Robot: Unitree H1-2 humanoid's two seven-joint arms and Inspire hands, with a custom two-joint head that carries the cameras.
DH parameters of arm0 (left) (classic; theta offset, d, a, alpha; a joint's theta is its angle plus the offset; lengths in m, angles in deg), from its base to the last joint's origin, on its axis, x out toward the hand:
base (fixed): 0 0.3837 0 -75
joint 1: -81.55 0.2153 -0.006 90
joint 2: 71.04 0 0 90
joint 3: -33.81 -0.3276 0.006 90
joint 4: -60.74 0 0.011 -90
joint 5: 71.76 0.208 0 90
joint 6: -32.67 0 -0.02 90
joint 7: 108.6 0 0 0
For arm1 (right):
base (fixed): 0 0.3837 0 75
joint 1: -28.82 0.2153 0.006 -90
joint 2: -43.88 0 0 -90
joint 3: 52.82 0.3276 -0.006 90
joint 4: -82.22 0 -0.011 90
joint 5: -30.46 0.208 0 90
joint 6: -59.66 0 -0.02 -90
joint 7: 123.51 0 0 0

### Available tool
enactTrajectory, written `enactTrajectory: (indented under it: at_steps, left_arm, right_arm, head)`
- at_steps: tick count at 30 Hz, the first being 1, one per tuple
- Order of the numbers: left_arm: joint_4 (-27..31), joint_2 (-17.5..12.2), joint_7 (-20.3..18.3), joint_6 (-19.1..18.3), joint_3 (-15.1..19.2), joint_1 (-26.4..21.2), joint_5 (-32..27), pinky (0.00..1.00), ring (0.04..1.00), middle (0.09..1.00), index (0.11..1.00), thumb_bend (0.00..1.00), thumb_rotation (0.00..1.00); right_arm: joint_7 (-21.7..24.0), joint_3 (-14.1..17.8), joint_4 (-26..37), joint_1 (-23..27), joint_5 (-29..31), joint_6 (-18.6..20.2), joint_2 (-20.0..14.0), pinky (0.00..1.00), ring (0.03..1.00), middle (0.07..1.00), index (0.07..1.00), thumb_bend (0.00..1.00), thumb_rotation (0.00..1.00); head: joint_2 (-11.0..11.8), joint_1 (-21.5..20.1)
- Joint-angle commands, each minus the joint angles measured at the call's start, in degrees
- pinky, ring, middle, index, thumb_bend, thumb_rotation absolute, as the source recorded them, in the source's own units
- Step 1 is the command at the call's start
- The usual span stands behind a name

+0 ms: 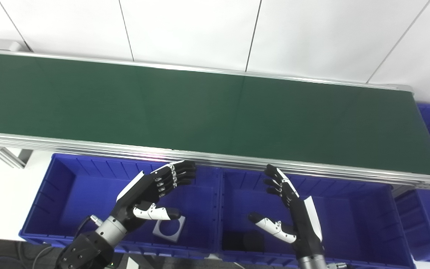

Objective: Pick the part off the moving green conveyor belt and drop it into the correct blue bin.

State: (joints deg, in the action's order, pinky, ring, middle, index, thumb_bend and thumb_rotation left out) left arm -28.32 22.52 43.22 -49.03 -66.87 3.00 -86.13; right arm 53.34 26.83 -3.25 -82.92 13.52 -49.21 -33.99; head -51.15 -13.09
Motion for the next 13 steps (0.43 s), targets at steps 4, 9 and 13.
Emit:
enactTrajectory:
  at_steps: [4, 9, 13]
  left_arm:
    - [-0.7, 1.0, 2.0, 5.9, 1.4, -0.4, 2.4, 0.84, 0.847, 0.862, 0.870, 0.93, 0.30]
    - [-2.3, 2.3, 3.6, 9.0, 2.5, -0.2, 2.8, 0.86, 0.852, 0.872, 0.885, 0.92, 0.29]
    - [-3.0, 2.7, 4.5, 10.4, 2.8, -0.2, 4.1, 0.88, 0.868, 0.881, 0.888, 0.90, 0.27]
  right_arm:
    - [0.4, -0.2, 1.6, 0.3, -0.1, 1.0, 0.5, 0.77, 0.826, 0.875, 0.897, 0.81, 0.56]
    - [0.4, -0.3, 1.7, 0.4, -0.4, 1.3, 0.4, 0.77, 0.823, 0.872, 0.897, 0.81, 0.57]
    - [0.3, -0.4, 1.7, 0.5, -0.5, 1.4, 0.4, 0.76, 0.823, 0.871, 0.896, 0.81, 0.57]
  head:
    - [0.0, 0.1]
    - [0.0, 0.2]
    - [0.0, 0.2]
